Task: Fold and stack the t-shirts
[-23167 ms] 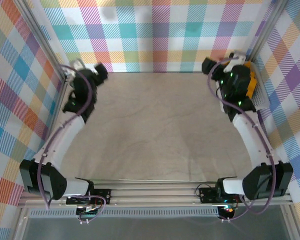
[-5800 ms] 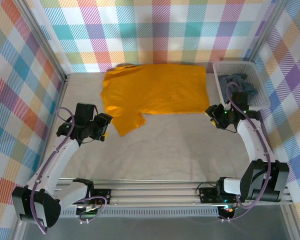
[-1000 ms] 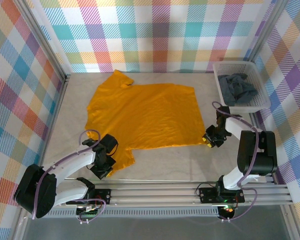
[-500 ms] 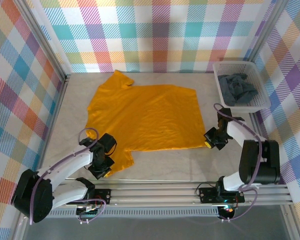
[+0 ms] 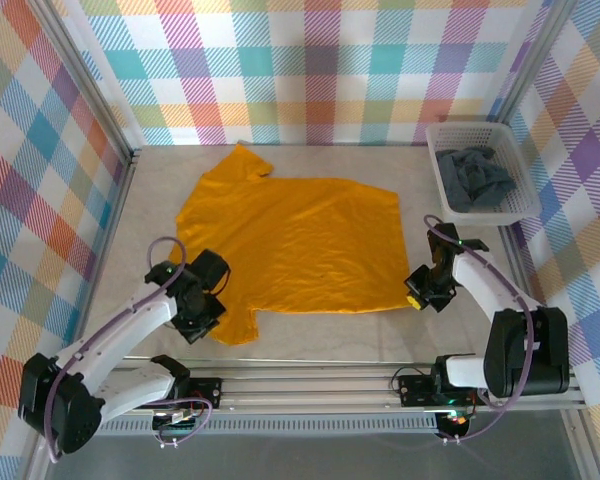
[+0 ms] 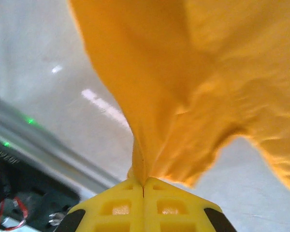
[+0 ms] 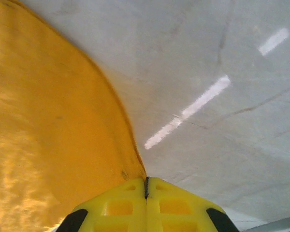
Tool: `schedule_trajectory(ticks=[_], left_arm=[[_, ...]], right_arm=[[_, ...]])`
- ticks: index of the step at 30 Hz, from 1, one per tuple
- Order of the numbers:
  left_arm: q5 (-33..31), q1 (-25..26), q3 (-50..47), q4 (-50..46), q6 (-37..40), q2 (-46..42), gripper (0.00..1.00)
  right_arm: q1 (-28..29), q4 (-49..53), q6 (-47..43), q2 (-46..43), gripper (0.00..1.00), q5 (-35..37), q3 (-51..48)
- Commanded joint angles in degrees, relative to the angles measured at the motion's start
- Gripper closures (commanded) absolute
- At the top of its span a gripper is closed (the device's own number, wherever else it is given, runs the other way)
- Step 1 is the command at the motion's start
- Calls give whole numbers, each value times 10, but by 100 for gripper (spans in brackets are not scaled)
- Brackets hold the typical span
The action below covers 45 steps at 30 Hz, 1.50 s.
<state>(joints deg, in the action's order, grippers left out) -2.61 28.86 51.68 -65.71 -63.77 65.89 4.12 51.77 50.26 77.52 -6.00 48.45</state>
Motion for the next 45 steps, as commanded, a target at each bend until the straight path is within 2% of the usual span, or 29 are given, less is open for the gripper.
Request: schedule_trajectory(ticks=[1,8,17,26,32,45], left_arm=[[-24,-35,45,39,36,44,100],[-7,-122,143,103,112,147,100],[-15,-166,267,125,163,259,100],[-33,-187,355,126,191,320,100],[-34,-202,376,130,193,342,100],[-71,-209,403,73,186,333,100]], right_arm=[[2,10,-13,27,100,5,42],[1,-5,-16,108,100,-2,129],[-2,-14,-7,196,100,12,215],[-12,-13,3,253,100,27,275],[-16,-9,10,271,100,34,297],[-17,0,28,242,100,47,294]])
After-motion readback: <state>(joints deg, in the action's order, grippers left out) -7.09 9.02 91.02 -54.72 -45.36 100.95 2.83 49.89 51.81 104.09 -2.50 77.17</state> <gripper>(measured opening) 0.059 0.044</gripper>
